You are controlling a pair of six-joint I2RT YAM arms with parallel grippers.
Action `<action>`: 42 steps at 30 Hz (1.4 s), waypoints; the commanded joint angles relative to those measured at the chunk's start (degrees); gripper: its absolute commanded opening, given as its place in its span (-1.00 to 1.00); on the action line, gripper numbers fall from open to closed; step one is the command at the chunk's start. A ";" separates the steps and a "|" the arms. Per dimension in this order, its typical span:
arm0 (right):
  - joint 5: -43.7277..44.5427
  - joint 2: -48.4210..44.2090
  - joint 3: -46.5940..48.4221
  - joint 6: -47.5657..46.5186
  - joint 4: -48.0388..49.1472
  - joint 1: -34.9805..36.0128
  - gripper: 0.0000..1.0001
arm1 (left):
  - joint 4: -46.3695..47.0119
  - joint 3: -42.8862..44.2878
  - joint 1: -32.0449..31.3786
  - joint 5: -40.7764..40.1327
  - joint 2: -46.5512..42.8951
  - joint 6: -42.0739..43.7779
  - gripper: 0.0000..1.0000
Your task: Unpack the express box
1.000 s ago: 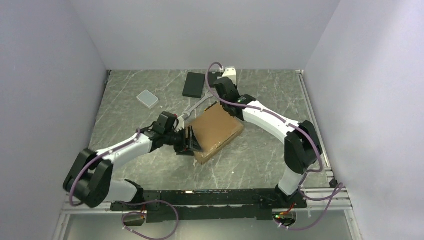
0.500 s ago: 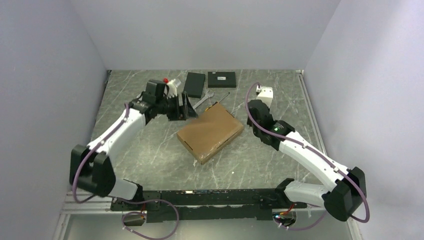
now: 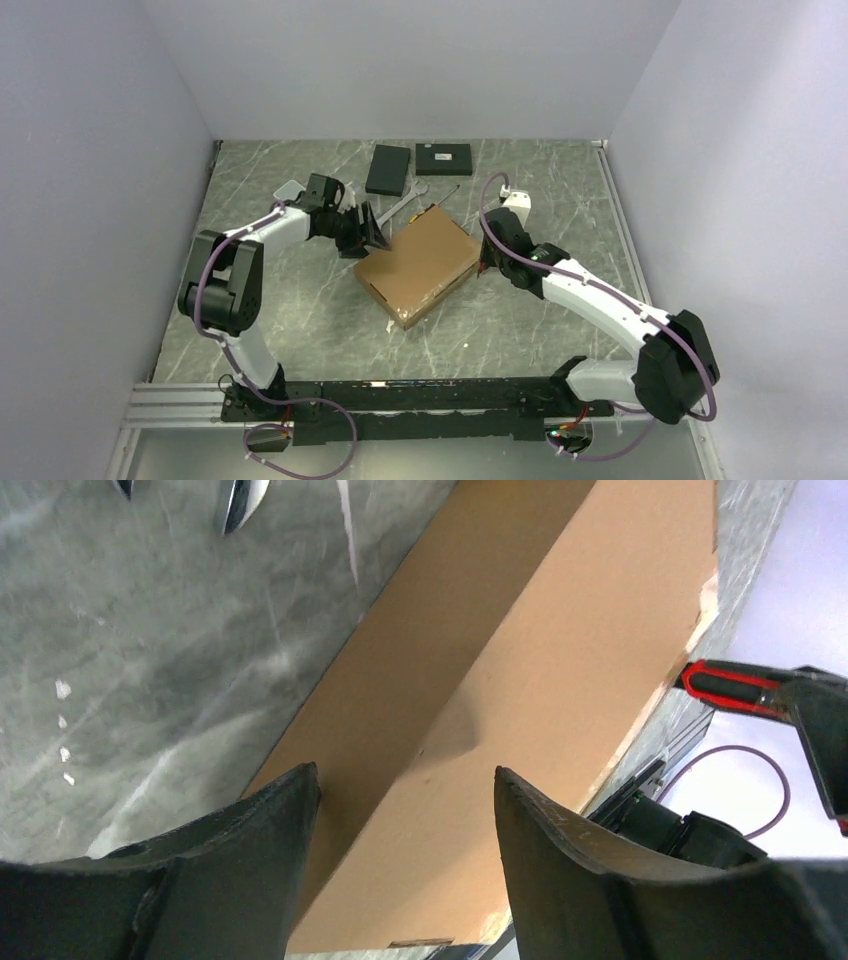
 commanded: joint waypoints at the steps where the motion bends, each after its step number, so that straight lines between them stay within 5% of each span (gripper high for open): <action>1: -2.77 2.80 2.54 -1.00 8.00 -0.14 -1.00 | 3.02 -5.39 -0.29 1.54 -6.39 -1.65 0.38; 7: -7.94 9.65 8.96 -2.22 12.44 0.00 -1.00 | 4.77 -17.03 -1.19 2.95 -17.40 -6.25 0.37; 12: -11.18 13.80 12.49 -5.72 14.96 0.08 -1.00 | -2.35 -19.51 -1.44 -0.26 -24.92 -3.95 0.40; 16: -2.99 13.35 14.86 -9.91 10.44 0.09 -1.00 | -10.44 -15.67 -1.43 -6.59 -29.34 2.00 0.40; 20: 4.08 8.63 14.12 -11.93 5.80 0.46 -1.00 | -7.29 -13.54 -2.59 -5.43 -34.56 7.29 0.39; 26: -1.83 1.97 10.79 -5.17 4.93 2.93 -1.00 | 2.91 -14.55 -22.74 -9.49 -36.65 31.45 0.41; 32: 1.48 4.20 13.18 0.82 2.82 7.10 -1.00 | -4.14 -9.16 -34.36 -8.27 -28.11 55.19 0.32; 42: 5.53 5.53 14.40 4.41 -1.25 7.74 -1.00 | 16.16 -22.77 -43.35 -18.97 -28.78 56.83 0.29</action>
